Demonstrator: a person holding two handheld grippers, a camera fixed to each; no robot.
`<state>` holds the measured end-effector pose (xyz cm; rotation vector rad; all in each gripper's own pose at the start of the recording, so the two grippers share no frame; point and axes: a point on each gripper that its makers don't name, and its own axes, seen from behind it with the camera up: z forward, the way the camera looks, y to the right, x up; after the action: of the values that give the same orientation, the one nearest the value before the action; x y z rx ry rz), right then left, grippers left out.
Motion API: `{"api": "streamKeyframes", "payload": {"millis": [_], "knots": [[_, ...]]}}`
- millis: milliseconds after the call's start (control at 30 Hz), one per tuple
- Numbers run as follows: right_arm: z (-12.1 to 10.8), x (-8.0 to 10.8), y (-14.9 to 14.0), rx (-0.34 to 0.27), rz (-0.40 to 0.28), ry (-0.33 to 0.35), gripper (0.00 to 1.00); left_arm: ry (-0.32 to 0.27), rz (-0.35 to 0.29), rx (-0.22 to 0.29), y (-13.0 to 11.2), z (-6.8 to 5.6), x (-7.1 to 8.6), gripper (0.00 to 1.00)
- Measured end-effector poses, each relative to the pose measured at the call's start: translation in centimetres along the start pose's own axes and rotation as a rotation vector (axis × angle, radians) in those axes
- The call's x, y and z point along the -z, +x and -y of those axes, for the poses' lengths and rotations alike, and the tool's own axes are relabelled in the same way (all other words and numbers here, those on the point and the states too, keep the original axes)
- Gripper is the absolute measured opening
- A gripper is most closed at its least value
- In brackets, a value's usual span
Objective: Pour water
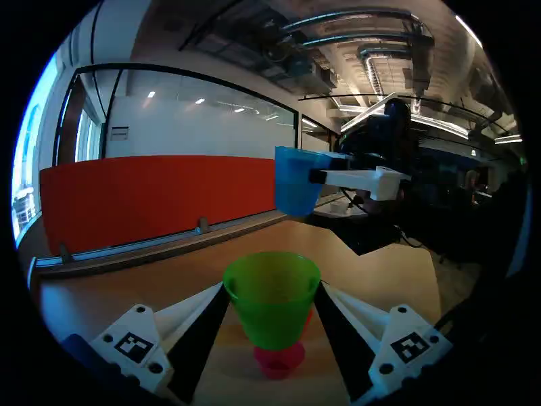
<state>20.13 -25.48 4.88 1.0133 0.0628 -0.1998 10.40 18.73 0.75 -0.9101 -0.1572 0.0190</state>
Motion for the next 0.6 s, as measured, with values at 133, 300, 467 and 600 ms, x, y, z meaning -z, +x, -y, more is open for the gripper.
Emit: {"api": "streamKeyframes", "payload": {"millis": [133,300,467,600], "knots": [[0.5,0.2,0.5,0.045,0.001,0.009,0.89,-0.024,-0.002,0.003,-0.1,-0.9,-0.1,0.86],[0.8,0.3,1.1,0.100,0.001,0.009,0.89,-0.048,-0.007,0.000,-0.1,-1.9,-0.1,0.86],[1.0,0.5,1.7,0.155,-0.004,0.009,0.89,-0.071,-0.012,-0.009,-0.2,-2.9,0.0,0.85],[1.1,0.5,2.0,0.194,-0.005,0.009,0.89,-0.088,-0.017,-0.009,-0.2,-3.8,0.1,0.86]]}}
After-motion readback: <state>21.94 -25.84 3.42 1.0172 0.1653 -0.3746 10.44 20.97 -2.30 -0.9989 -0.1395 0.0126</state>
